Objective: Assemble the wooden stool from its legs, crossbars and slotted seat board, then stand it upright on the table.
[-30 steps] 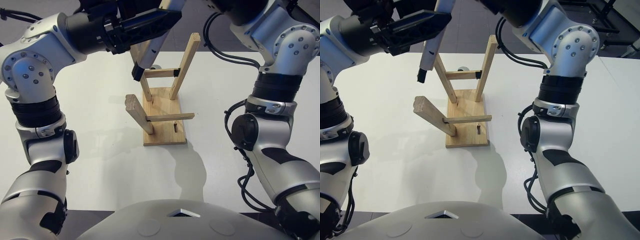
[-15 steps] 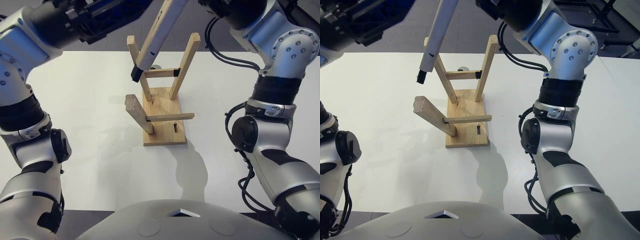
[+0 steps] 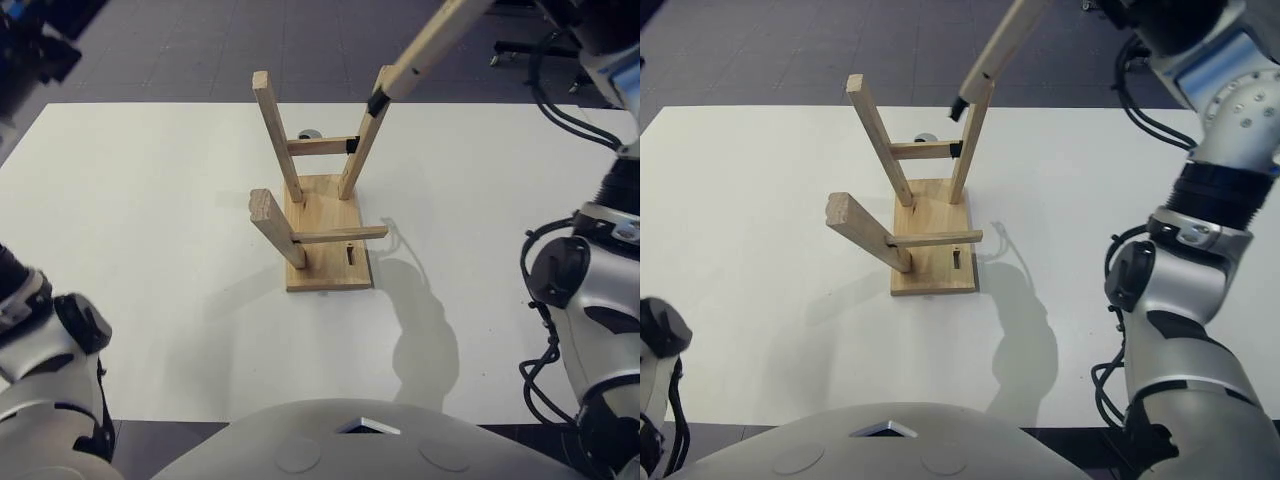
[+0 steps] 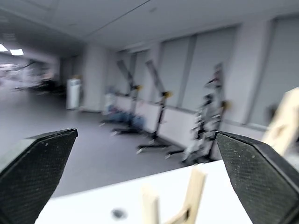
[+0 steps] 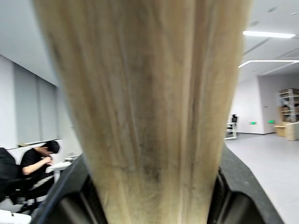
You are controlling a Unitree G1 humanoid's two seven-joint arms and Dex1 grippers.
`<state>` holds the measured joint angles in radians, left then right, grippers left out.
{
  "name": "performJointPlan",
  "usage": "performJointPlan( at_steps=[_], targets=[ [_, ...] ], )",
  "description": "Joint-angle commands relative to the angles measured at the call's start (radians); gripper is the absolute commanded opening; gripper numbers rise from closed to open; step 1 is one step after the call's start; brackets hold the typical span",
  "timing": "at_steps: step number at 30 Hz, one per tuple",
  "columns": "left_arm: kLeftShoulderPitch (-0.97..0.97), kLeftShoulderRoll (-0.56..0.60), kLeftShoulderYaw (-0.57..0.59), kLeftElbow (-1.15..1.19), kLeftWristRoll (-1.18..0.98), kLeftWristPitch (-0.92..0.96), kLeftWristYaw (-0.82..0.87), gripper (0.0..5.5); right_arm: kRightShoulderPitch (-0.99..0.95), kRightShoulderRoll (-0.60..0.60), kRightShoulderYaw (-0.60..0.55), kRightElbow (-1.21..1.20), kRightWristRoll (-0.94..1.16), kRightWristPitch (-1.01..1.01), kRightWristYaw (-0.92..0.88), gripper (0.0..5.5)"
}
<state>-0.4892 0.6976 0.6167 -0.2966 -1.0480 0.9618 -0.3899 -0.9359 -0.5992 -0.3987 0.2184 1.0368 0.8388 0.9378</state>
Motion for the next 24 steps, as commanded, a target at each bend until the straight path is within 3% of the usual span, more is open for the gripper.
performJointPlan(
  at_steps=[1, 5, 14, 24],
  targets=[
    [0.365, 0.000, -0.002, -0.105, 0.200, -0.174, -0.126, 5.40, 0.147, -0.063, -0.041, -0.067, -0.044, -0.047, 0.034, 2.06],
    [0.636, -0.050, -0.130, -0.124, 0.428, -0.409, -0.220, 5.40, 0.277, -0.072, -0.052, -0.089, -0.052, -0.044, 0.047, 2.06],
    [0.930, -0.078, -0.406, -0.245, 0.579, -0.503, -0.311, 5.40, 0.321, -0.057, -0.077, -0.049, -0.015, -0.010, 0.035, 2.06],
    [0.837, -0.193, -0.732, -0.243, 0.816, -0.580, -0.189, 5.40, 0.302, -0.021, -0.078, -0.053, -0.009, -0.034, 0.012, 2.06]
  ],
)
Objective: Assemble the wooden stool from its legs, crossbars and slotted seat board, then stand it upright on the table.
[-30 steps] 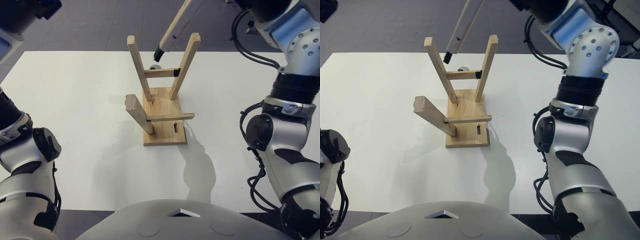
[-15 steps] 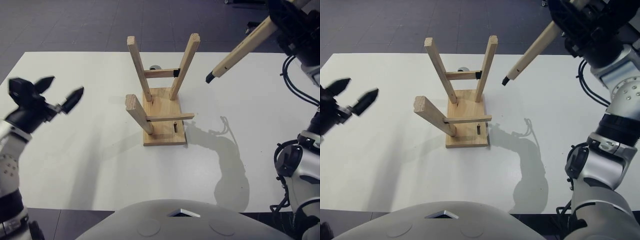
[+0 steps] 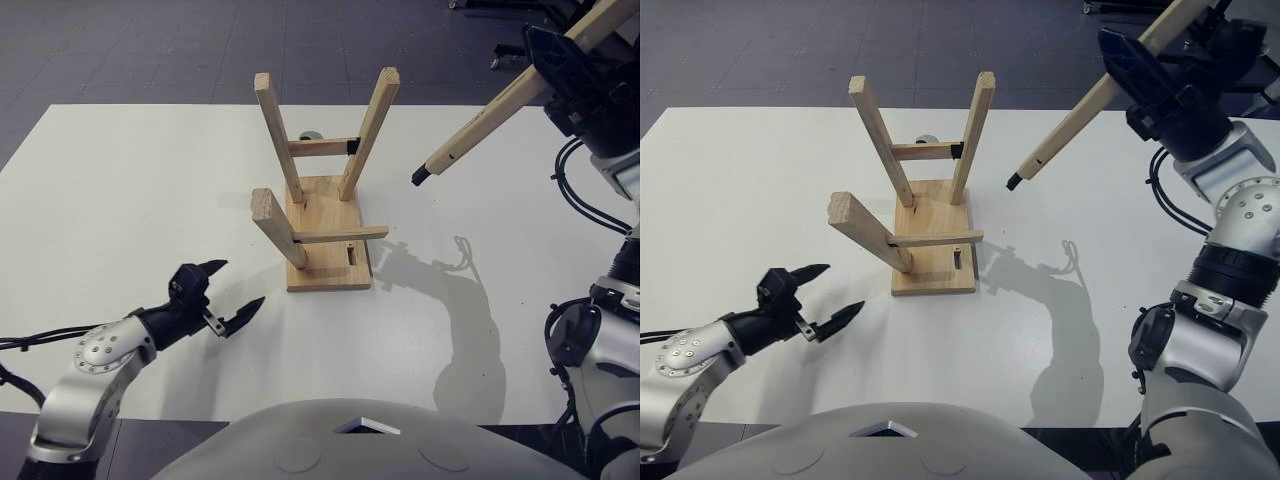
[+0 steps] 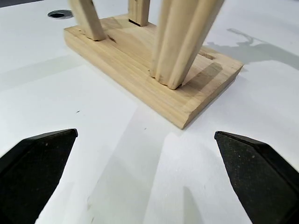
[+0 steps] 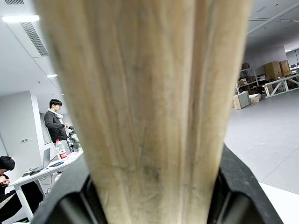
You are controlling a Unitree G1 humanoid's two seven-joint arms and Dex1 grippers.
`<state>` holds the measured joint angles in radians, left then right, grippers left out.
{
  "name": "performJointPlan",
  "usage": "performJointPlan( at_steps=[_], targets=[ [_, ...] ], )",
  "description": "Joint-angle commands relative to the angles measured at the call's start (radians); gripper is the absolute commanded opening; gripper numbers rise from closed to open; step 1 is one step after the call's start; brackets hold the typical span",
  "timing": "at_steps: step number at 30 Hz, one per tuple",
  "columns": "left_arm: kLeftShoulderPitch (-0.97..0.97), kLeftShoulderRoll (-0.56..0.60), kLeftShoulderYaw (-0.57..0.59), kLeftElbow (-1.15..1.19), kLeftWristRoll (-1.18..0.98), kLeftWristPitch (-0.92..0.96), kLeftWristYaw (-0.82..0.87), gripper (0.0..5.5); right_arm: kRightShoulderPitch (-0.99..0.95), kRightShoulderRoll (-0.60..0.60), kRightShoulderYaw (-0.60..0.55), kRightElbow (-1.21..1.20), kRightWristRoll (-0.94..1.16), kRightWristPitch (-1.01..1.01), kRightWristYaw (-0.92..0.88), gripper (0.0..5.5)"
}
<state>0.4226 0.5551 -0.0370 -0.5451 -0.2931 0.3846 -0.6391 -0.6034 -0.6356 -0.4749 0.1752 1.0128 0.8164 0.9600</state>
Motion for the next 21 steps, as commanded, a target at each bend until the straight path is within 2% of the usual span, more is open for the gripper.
performJointPlan(
  at_steps=[1, 5, 10, 15, 21],
  targets=[
    [-0.096, -0.062, -0.100, 0.006, 0.077, -0.002, 0.069, 5.40, -0.031, 0.018, -0.004, -0.012, 0.018, -0.010, -0.013, 2.06],
    [-0.155, -0.102, -0.194, 0.036, 0.169, -0.003, 0.128, 5.40, -0.065, 0.033, 0.010, -0.013, 0.025, -0.006, -0.021, 2.06],
    [-0.172, -0.090, -0.274, 0.094, 0.278, -0.045, 0.144, 5.40, -0.138, 0.039, 0.021, 0.015, 0.023, -0.006, -0.025, 2.06],
    [-0.191, -0.084, -0.282, 0.219, 0.351, -0.066, 0.164, 5.40, -0.173, 0.062, 0.017, 0.033, 0.030, -0.007, -0.034, 2.06],
    [-0.216, -0.057, -0.182, 0.364, 0.318, -0.105, 0.158, 5.40, -0.164, 0.090, 0.030, 0.022, 0.026, -0.008, -0.041, 2.06]
  ],
)
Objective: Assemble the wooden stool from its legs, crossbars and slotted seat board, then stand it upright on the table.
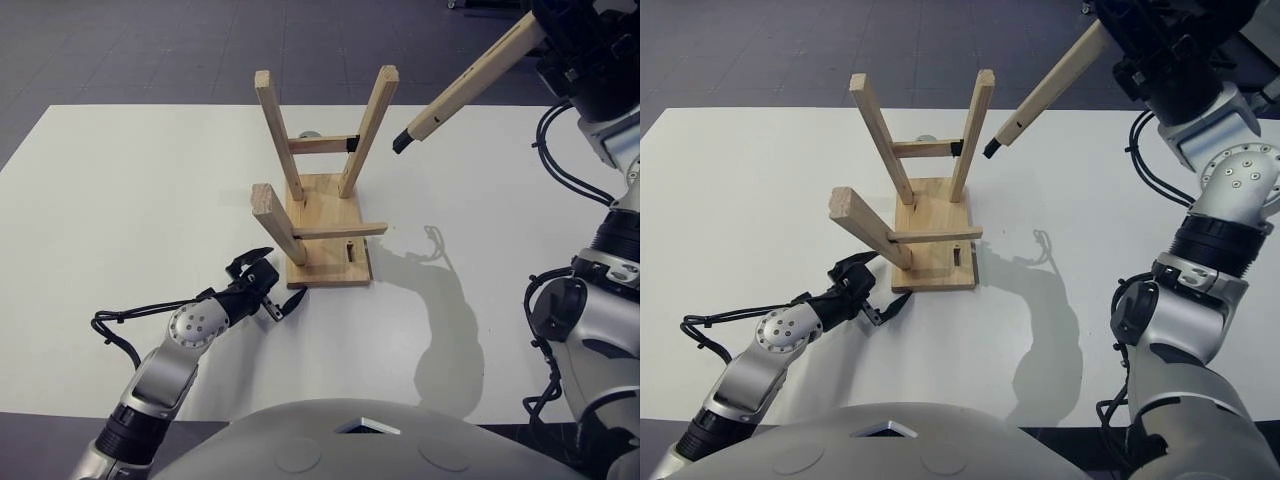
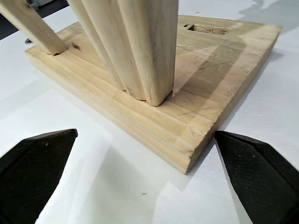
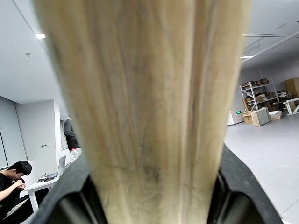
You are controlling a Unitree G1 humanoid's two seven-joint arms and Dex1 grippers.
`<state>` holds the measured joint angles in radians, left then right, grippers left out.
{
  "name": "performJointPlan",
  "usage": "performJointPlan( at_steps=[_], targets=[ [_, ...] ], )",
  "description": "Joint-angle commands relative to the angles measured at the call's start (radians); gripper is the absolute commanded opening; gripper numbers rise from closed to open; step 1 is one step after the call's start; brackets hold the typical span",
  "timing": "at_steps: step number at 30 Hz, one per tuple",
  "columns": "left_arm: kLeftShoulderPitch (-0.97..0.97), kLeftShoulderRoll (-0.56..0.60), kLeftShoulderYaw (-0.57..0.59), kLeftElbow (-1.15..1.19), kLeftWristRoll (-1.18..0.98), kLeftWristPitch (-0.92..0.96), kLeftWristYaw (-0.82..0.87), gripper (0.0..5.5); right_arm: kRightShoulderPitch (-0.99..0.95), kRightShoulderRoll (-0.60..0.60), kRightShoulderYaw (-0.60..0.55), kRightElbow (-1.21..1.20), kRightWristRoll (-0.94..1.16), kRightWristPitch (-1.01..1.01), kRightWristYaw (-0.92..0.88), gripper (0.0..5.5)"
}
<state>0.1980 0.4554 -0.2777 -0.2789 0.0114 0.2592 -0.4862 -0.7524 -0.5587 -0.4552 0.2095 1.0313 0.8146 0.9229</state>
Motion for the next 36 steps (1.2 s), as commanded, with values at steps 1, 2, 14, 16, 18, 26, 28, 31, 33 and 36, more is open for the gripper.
performJointPlan(
  at_steps=[1, 2, 14, 16, 18, 26, 28, 31, 33, 36],
  targets=[
    [0.004, 0.048, 0.076, 0.117, 0.009, 0.014, 0.002, 5.40, -0.013, 0.017, 0.011, -0.016, 0.008, -0.005, -0.006, 2.06],
    [-0.002, 0.054, 0.087, 0.131, 0.009, 0.004, -0.003, 5.40, -0.010, 0.019, 0.011, -0.020, 0.010, -0.004, -0.008, 2.06],
    [-0.093, 0.059, 0.172, 0.202, -0.038, -0.007, -0.030, 5.40, 0.155, 0.113, 0.107, -0.224, -0.018, -0.020, -0.079, 2.06],
    [-0.102, 0.061, 0.190, 0.201, -0.056, 0.002, -0.042, 5.40, 0.179, 0.108, 0.114, -0.241, -0.044, -0.045, -0.085, 2.06],
    [-0.118, 0.064, 0.233, 0.188, -0.122, 0.037, -0.079, 5.40, 0.228, 0.096, 0.132, -0.278, -0.084, -0.074, -0.083, 2.06],
    [-0.189, 0.133, 0.379, 0.166, -0.327, 0.169, -0.223, 5.40, 0.449, 0.176, 0.218, -0.371, -0.250, -0.321, -0.056, 2.06],
    [-0.217, 0.131, 0.404, 0.194, -0.348, 0.185, -0.218, 5.40, 0.483, 0.203, 0.215, -0.345, -0.249, -0.370, -0.032, 2.06],
    [-0.212, 0.135, 0.401, 0.205, -0.340, 0.176, -0.225, 5.40, 0.515, 0.215, 0.199, -0.338, -0.212, -0.387, 0.000, 2.06],
    [-0.209, 0.130, 0.402, 0.207, -0.346, 0.176, -0.226, 5.40, 0.533, 0.215, 0.195, -0.340, -0.194, -0.391, 0.022, 2.06],
    [-0.212, 0.131, 0.403, 0.222, -0.350, 0.172, -0.233, 5.40, 0.569, 0.232, 0.202, -0.331, -0.200, -0.433, 0.062, 2.06]
  ],
)
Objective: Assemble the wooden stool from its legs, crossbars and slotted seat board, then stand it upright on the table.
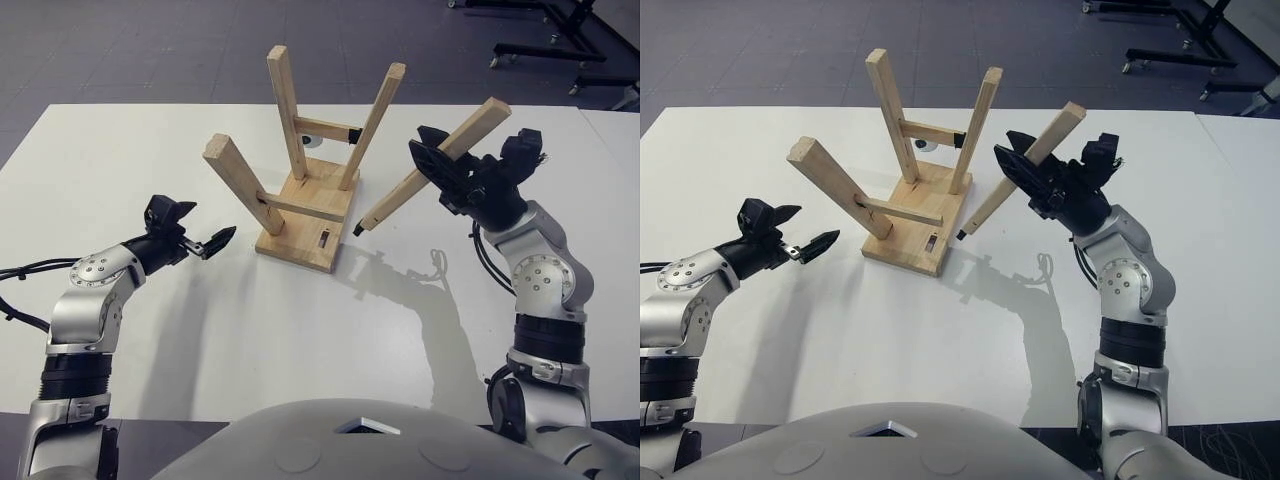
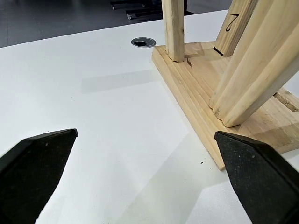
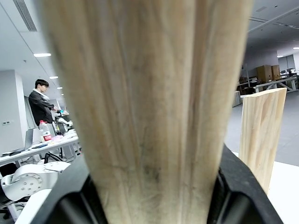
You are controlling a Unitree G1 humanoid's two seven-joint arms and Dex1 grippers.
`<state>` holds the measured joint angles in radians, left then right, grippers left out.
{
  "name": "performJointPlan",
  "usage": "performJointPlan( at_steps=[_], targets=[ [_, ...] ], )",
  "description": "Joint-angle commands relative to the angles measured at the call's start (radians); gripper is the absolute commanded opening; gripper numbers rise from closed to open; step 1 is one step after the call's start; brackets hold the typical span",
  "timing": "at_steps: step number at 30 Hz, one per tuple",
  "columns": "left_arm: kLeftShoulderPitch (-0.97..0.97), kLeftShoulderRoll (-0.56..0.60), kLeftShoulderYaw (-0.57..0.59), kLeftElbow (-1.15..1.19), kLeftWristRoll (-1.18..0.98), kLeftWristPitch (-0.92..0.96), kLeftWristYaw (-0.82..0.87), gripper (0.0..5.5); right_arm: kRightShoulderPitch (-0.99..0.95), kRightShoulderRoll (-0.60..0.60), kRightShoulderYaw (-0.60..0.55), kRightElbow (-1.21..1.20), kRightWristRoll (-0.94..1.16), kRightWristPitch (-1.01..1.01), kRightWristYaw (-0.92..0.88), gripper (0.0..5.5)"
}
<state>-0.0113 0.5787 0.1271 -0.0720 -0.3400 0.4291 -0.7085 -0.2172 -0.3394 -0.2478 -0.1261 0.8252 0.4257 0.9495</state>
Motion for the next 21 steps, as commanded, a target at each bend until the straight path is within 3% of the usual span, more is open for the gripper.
performJointPlan(
  at_steps=[1, 11, 21],
  targets=[
    [-0.007, 0.007, -0.001, 0.020, 0.000, 0.003, -0.011, 5.40, 0.046, 0.030, 0.000, 0.005, 0.006, -0.065, 0.050, 2.06],
    [-0.049, 0.008, 0.000, 0.080, 0.001, 0.002, -0.032, 5.40, 0.056, 0.159, 0.103, 0.147, -0.170, -0.420, 0.140, 2.06],
    [-0.048, 0.011, -0.009, 0.083, 0.004, 0.008, -0.039, 5.40, 0.002, 0.164, 0.059, 0.121, 0.015, -0.296, 0.118, 2.06]
  ],
)
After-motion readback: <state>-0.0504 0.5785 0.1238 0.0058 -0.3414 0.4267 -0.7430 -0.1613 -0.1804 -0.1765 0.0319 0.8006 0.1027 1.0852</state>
